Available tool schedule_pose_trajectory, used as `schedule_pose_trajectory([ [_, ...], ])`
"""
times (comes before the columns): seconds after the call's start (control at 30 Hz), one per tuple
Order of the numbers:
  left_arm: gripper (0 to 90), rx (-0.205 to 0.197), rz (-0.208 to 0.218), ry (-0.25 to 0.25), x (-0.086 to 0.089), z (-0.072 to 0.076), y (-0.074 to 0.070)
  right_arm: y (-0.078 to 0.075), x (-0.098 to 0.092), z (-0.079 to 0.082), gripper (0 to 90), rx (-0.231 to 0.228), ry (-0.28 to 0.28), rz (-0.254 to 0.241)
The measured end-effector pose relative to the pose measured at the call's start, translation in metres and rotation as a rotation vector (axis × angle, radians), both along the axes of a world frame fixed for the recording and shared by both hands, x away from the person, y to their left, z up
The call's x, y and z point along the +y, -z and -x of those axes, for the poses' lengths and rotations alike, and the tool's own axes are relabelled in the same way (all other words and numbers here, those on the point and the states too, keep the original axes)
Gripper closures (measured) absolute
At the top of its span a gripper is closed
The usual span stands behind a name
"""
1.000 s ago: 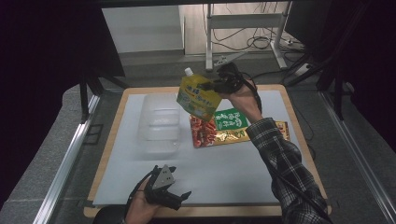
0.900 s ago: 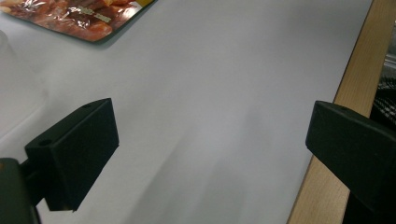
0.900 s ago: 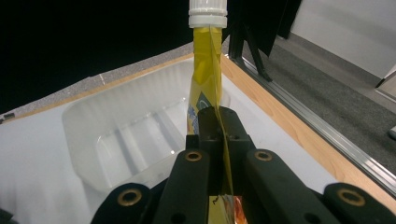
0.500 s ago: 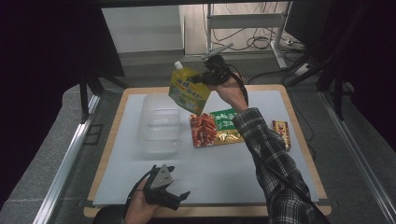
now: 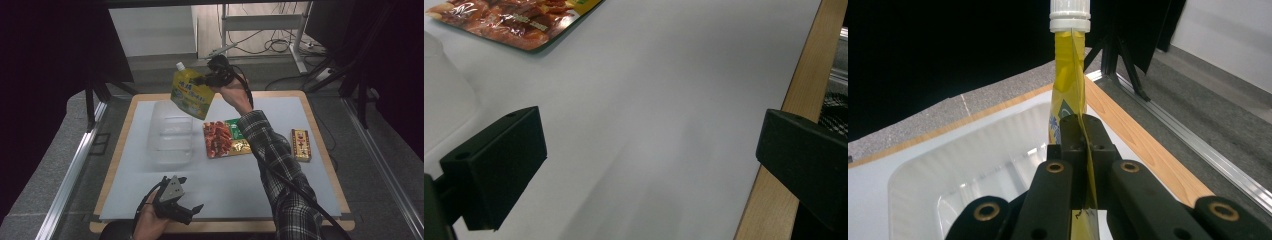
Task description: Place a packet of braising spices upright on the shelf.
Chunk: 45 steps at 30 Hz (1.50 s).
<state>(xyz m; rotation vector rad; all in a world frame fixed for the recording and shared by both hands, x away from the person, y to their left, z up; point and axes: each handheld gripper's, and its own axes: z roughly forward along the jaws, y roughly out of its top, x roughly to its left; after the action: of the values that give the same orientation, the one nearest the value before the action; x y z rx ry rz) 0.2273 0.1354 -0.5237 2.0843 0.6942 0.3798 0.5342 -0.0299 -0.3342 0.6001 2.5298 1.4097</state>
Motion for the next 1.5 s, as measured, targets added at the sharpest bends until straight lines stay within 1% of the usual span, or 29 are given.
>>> schedule_pose_trajectory([
  [0.13,0.0,-0.003,0.006,0.003,0.0,0.0,0.0,0.001,0.011,-0.002,89.0,-0.004,-0.01,0.008],
  [0.17,0.0,-0.004,0.005,0.004,0.0,0.0,0.0,0.001,0.011,-0.002,89.0,-0.004,-0.01,0.008],
  [0.2,0.0,-0.006,0.003,0.006,0.0,0.0,0.0,0.001,0.017,-0.003,89.0,-0.005,-0.013,0.009],
  [0.27,0.0,-0.011,-0.001,0.01,0.0,0.001,-0.001,0.001,0.019,-0.004,89.0,-0.003,-0.014,0.008],
  [0.33,0.0,-0.019,0.018,0.002,0.001,0.001,-0.002,0.003,0.026,-0.006,89.0,-0.001,-0.022,0.007],
  [0.37,0.0,-0.019,0.018,0.002,0.001,0.001,-0.002,0.003,0.028,-0.007,89.0,-0.003,-0.025,0.01],
  [0.4,0.0,-0.023,0.032,-0.002,0.003,0.001,-0.003,0.004,0.031,-0.007,89.0,0.001,-0.026,0.014],
  [0.43,0.0,-0.023,0.032,-0.002,0.003,0.001,-0.003,0.004,0.031,-0.007,89.0,0.001,-0.026,0.014],
  [0.47,0.0,-0.025,0.043,-0.009,0.004,0.001,-0.004,0.006,0.035,-0.008,89.0,0.003,-0.033,0.021],
  [0.63,0.0,-0.027,0.048,-0.013,0.006,0.002,-0.005,0.007,0.042,-0.011,89.0,0.011,-0.038,0.026],
  [0.7,0.0,-0.028,0.05,-0.01,0.006,0.002,-0.005,0.007,0.045,-0.012,89.0,0.008,-0.04,0.033],
  [0.73,0.0,-0.03,0.047,-0.01,0.006,0.002,-0.005,0.006,0.048,-0.012,89.0,-0.003,-0.038,0.042],
  [0.9,0.0,-0.029,0.047,-0.009,0.005,0.002,-0.005,0.007,0.053,-0.013,89.0,-0.007,-0.039,0.039],
  [0.97,0.0,-0.028,0.047,-0.009,0.005,0.002,-0.005,0.007,0.056,-0.014,89.0,0.0,-0.045,0.042],
  [1.03,0.0,-0.028,0.048,-0.008,0.005,0.002,-0.005,0.007,0.059,-0.014,89.0,-0.011,-0.045,0.044],
  [1.1,0.0,-0.028,0.047,-0.008,0.005,0.002,-0.005,0.007,0.06,-0.014,88.9,-0.013,-0.047,0.042],
  [1.17,0.0,-0.028,0.047,-0.008,0.005,0.002,-0.005,0.007,0.063,-0.015,89.0,-0.004,-0.046,0.038],
  [1.2,0.0,-0.026,0.048,-0.007,0.006,0.001,-0.005,0.01,0.066,-0.015,88.9,0.011,-0.052,0.042],
  [1.27,0.0,-0.025,0.047,-0.007,0.005,0.002,-0.004,0.014,0.069,-0.015,88.9,0.018,-0.057,0.063],
  [1.3,0.0,-0.024,0.046,-0.005,0.005,0.002,-0.004,0.014,0.069,-0.015,88.9,0.018,-0.057,0.063],
  [1.33,0.0,-0.023,0.047,-0.004,0.005,0.002,-0.004,0.019,0.071,-0.016,88.9,0.023,-0.06,0.074],
  [1.37,0.0,-0.023,0.047,-0.004,0.005,0.002,-0.004,0.019,0.071,-0.016,88.9,0.023,-0.06,0.074],
  [1.5,0.0,-0.023,0.049,-0.004,0.005,0.002,-0.004,0.027,0.074,-0.018,88.9,0.036,-0.055,0.084],
])
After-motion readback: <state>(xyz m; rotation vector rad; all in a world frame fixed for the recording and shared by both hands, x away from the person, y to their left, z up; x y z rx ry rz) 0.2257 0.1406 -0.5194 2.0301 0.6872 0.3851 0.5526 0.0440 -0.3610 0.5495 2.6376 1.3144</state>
